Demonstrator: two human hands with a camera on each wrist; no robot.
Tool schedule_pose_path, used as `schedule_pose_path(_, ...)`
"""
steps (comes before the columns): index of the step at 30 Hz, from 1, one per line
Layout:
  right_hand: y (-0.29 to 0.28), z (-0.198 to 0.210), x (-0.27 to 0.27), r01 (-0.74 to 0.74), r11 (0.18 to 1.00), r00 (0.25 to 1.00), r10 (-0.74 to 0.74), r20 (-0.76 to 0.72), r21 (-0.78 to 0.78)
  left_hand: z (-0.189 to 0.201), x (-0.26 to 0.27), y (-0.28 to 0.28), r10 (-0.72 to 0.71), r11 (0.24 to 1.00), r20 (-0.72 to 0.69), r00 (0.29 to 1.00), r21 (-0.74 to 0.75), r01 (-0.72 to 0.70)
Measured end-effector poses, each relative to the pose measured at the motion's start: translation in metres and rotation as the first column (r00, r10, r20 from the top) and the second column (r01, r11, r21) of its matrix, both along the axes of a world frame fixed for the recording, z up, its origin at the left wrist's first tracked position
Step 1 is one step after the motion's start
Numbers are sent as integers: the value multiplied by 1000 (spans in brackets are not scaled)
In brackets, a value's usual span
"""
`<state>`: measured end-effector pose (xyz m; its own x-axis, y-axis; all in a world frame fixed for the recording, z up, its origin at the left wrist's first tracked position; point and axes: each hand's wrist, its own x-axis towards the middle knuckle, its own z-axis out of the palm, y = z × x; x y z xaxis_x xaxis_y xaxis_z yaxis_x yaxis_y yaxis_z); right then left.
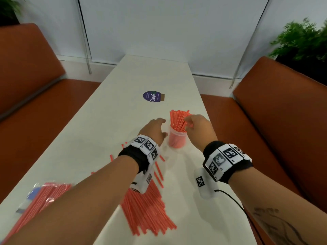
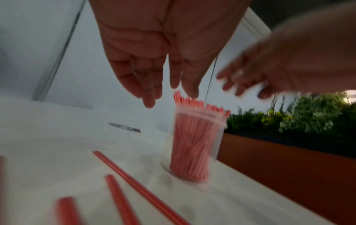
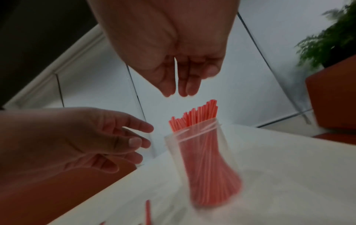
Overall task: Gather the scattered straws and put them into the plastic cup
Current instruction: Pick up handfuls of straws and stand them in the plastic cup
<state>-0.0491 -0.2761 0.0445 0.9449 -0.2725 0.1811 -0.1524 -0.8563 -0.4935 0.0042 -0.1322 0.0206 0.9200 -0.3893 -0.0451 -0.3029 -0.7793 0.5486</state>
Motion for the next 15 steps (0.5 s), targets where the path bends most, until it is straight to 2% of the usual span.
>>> schedule_pose_path(2, 8, -5, -17, -70, 994, 971, 88, -223, 86, 7, -7, 23, 20, 999, -37, 999, 36, -19)
schedule_pose_path(3, 16, -8, -27, -112, 987, 904, 150, -399, 117, 9, -12, 36, 31, 997, -62, 998, 73, -26)
schedule_pose_path(5, 31, -15, -42, -173, 974, 709, 225, -668, 145, 10, -21, 61, 29, 981, -118, 993, 193, -6)
schedule_pose_path(6, 39, -20, -47, -202, 969, 646, 241, -724, 142, 9, -26, 72, 20, 964, -147, 989, 264, 20)
schedule_pose_path(7, 46, -26, -51, -233, 964, 620, 251, -743, 130, 5, -31, 82, 23, 939, -176, 984, 341, 39)
schedule_pose_path(11, 79, -47, -55, -292, 956, 677, 233, -698, 35, -21, -54, 109, 105, 844, -223, 969, 536, 32)
schedule_pose_path(15, 107, -55, -55, -264, 964, 703, 189, -686, -5, -36, -76, 115, 104, 844, -259, 960, 533, 53)
